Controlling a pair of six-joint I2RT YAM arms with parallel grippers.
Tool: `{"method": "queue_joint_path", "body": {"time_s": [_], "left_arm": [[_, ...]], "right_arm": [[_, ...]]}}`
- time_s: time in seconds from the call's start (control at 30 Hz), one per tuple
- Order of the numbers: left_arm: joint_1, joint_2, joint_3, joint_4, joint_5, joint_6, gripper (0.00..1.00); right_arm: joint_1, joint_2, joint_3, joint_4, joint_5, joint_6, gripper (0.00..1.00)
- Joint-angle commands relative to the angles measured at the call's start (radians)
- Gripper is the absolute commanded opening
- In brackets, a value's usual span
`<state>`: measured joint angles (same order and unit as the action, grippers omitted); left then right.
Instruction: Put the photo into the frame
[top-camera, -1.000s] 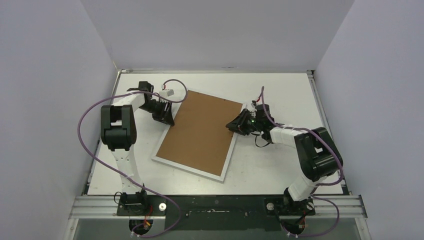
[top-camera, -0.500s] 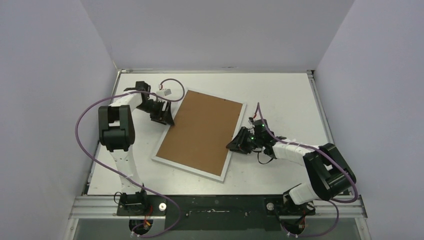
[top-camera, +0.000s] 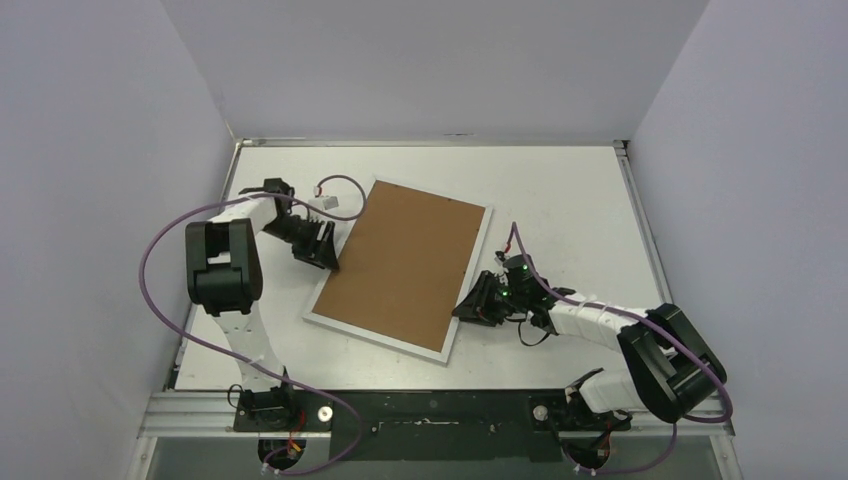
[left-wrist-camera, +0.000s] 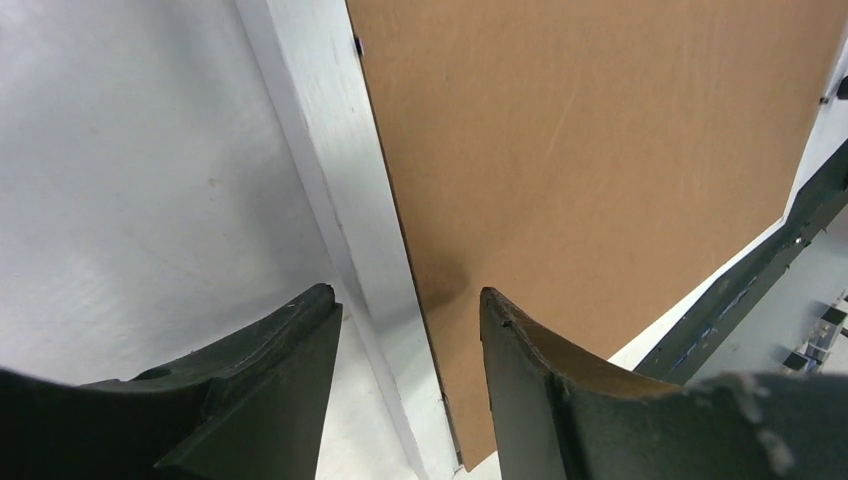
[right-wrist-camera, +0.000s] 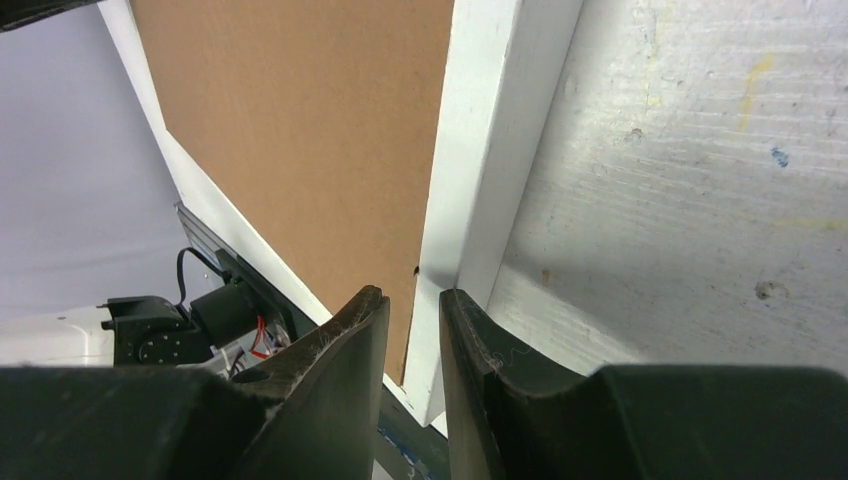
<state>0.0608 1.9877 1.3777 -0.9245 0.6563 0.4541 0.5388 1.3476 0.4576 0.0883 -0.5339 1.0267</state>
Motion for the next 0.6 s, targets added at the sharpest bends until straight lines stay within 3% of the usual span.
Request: {"method": "queue_joint_path", "body": {"time_s": [0.0,0.57], "left_arm": [[0.004,-0.044,-0.036,0.020,-0.017,0.037,0.50],[0.001,-0.035,-0.069,0.049,-0.023,0.037,0.38]], "right_arm": [[0.013,-0.020,-0.012,0.045,0.015,0.020,0.27],[0.023,-0.056,0.035,0.008,0.004,0.015,0.27]]}}
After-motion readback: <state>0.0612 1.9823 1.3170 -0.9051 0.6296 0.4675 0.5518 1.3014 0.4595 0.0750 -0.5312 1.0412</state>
